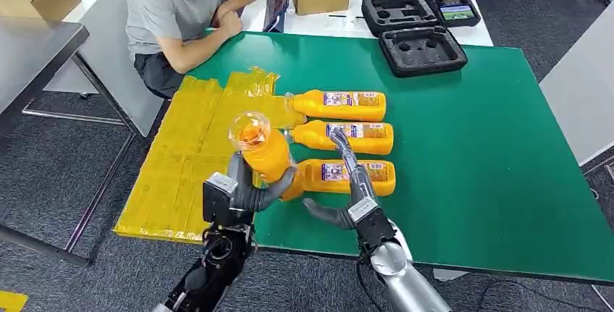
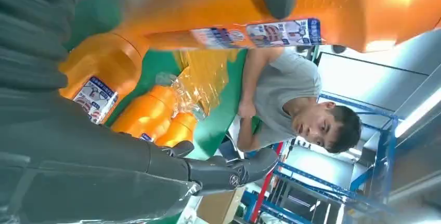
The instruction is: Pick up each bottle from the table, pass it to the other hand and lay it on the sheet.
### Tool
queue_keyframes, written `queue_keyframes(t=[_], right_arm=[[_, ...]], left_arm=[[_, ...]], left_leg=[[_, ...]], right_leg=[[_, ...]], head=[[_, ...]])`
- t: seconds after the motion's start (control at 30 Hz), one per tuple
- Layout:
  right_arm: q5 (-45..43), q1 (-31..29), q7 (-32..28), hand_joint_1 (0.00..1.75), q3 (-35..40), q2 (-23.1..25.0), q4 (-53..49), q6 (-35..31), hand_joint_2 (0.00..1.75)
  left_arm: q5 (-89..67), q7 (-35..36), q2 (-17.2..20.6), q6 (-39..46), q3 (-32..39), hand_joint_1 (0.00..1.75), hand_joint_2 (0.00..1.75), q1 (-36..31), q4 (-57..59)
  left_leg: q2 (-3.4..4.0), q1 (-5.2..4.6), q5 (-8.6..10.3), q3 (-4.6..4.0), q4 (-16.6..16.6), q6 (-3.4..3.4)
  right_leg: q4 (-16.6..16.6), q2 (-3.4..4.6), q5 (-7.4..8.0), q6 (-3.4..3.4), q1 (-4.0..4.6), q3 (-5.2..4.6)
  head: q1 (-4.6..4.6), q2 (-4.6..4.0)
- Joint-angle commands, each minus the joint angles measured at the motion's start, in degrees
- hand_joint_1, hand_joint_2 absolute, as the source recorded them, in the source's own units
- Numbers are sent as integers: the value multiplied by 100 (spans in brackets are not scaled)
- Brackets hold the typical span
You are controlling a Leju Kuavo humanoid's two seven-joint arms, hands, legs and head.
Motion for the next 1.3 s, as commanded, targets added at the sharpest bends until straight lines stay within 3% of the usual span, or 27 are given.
queue_keyframes(t=[0.03, 0.2, 0.4, 0.57, 0.7, 0.87, 1.0, 1.17, 1.3], right_arm=[[5, 45, -2, 0, -108, -44, -95, -59, 175], [33, 216, -2, 0, -211, -64, -267, -78, 175], [41, 477, -2, 0, -412, -63, -474, -97, 175], [30, 495, -2, 0, -436, -54, -476, -86, 175], [12, 570, -2, 0, -520, 13, -469, 64, 175], [15, 570, -2, 0, -522, 20, -463, 63, 175], [-42, 529, -2, 0, -553, 70, -377, 138, 175], [-157, 555, -2, 0, -621, 80, -325, 172, 175], [-217, 596, -2, 0, -686, 94, -324, 213, 175]], left_arm=[[-949, 44, 880, 1043, -906, 175, 175, -1104, 1255], [-2073, 52, 844, 1360, -826, 175, 175, -1446, 1873], [-3539, 660, 980, 1610, -544, 175, 175, -1629, 1995], [-3665, 758, 1010, 1615, -516, 175, 175, -1650, 2010], [-4799, 1707, 1204, 1920, -351, 175, 175, -1727, 2127], [-4877, 1748, 1233, 1939, -338, 175, 175, -1727, 2138], [-5652, 2469, 1292, 2217, -94, 175, 175, -1698, 2158], [-6978, 3694, 1401, 1635, 134, 175, 175, -1724, 2180], [-7295, 3790, 1387, 1198, 245, 175, 175, -1691, 2316]], left_leg=[[-9, 0, -1, 16, -4, 2], [-5, 0, 0, 11, -3, 2], [0, 2, -3, 10, 1, 1], [2, 4, -5, 12, 3, 1], [5, 1, -3, 10, 1, 2], [10, 3, -9, 17, 3, 2], [9, 2, -6, 13, 2, 1], [9, 4, -7, 15, 3, 0], [3, 2, -2, 9, 0, 1]], right_leg=[[-4, -14, -5, -9, 3, 19], [-3, -9, -3, -7, 2, 14], [-2, -4, -3, -9, 3, 13], [0, -3, -5, -10, 6, 14], [-1, 0, -3, -8, 3, 10], [1, 4, -7, -12, 6, 17], [0, 3, -5, -10, 4, 13], [1, 3, -5, -12, 7, 15], [-2, -1, -2, -7, 4, 10]], head=[[2, 0], [0, 2], [2, 0], [2, 2], [2, 2], [2, 2], [2, 2], [2, 2], [2, 2]])
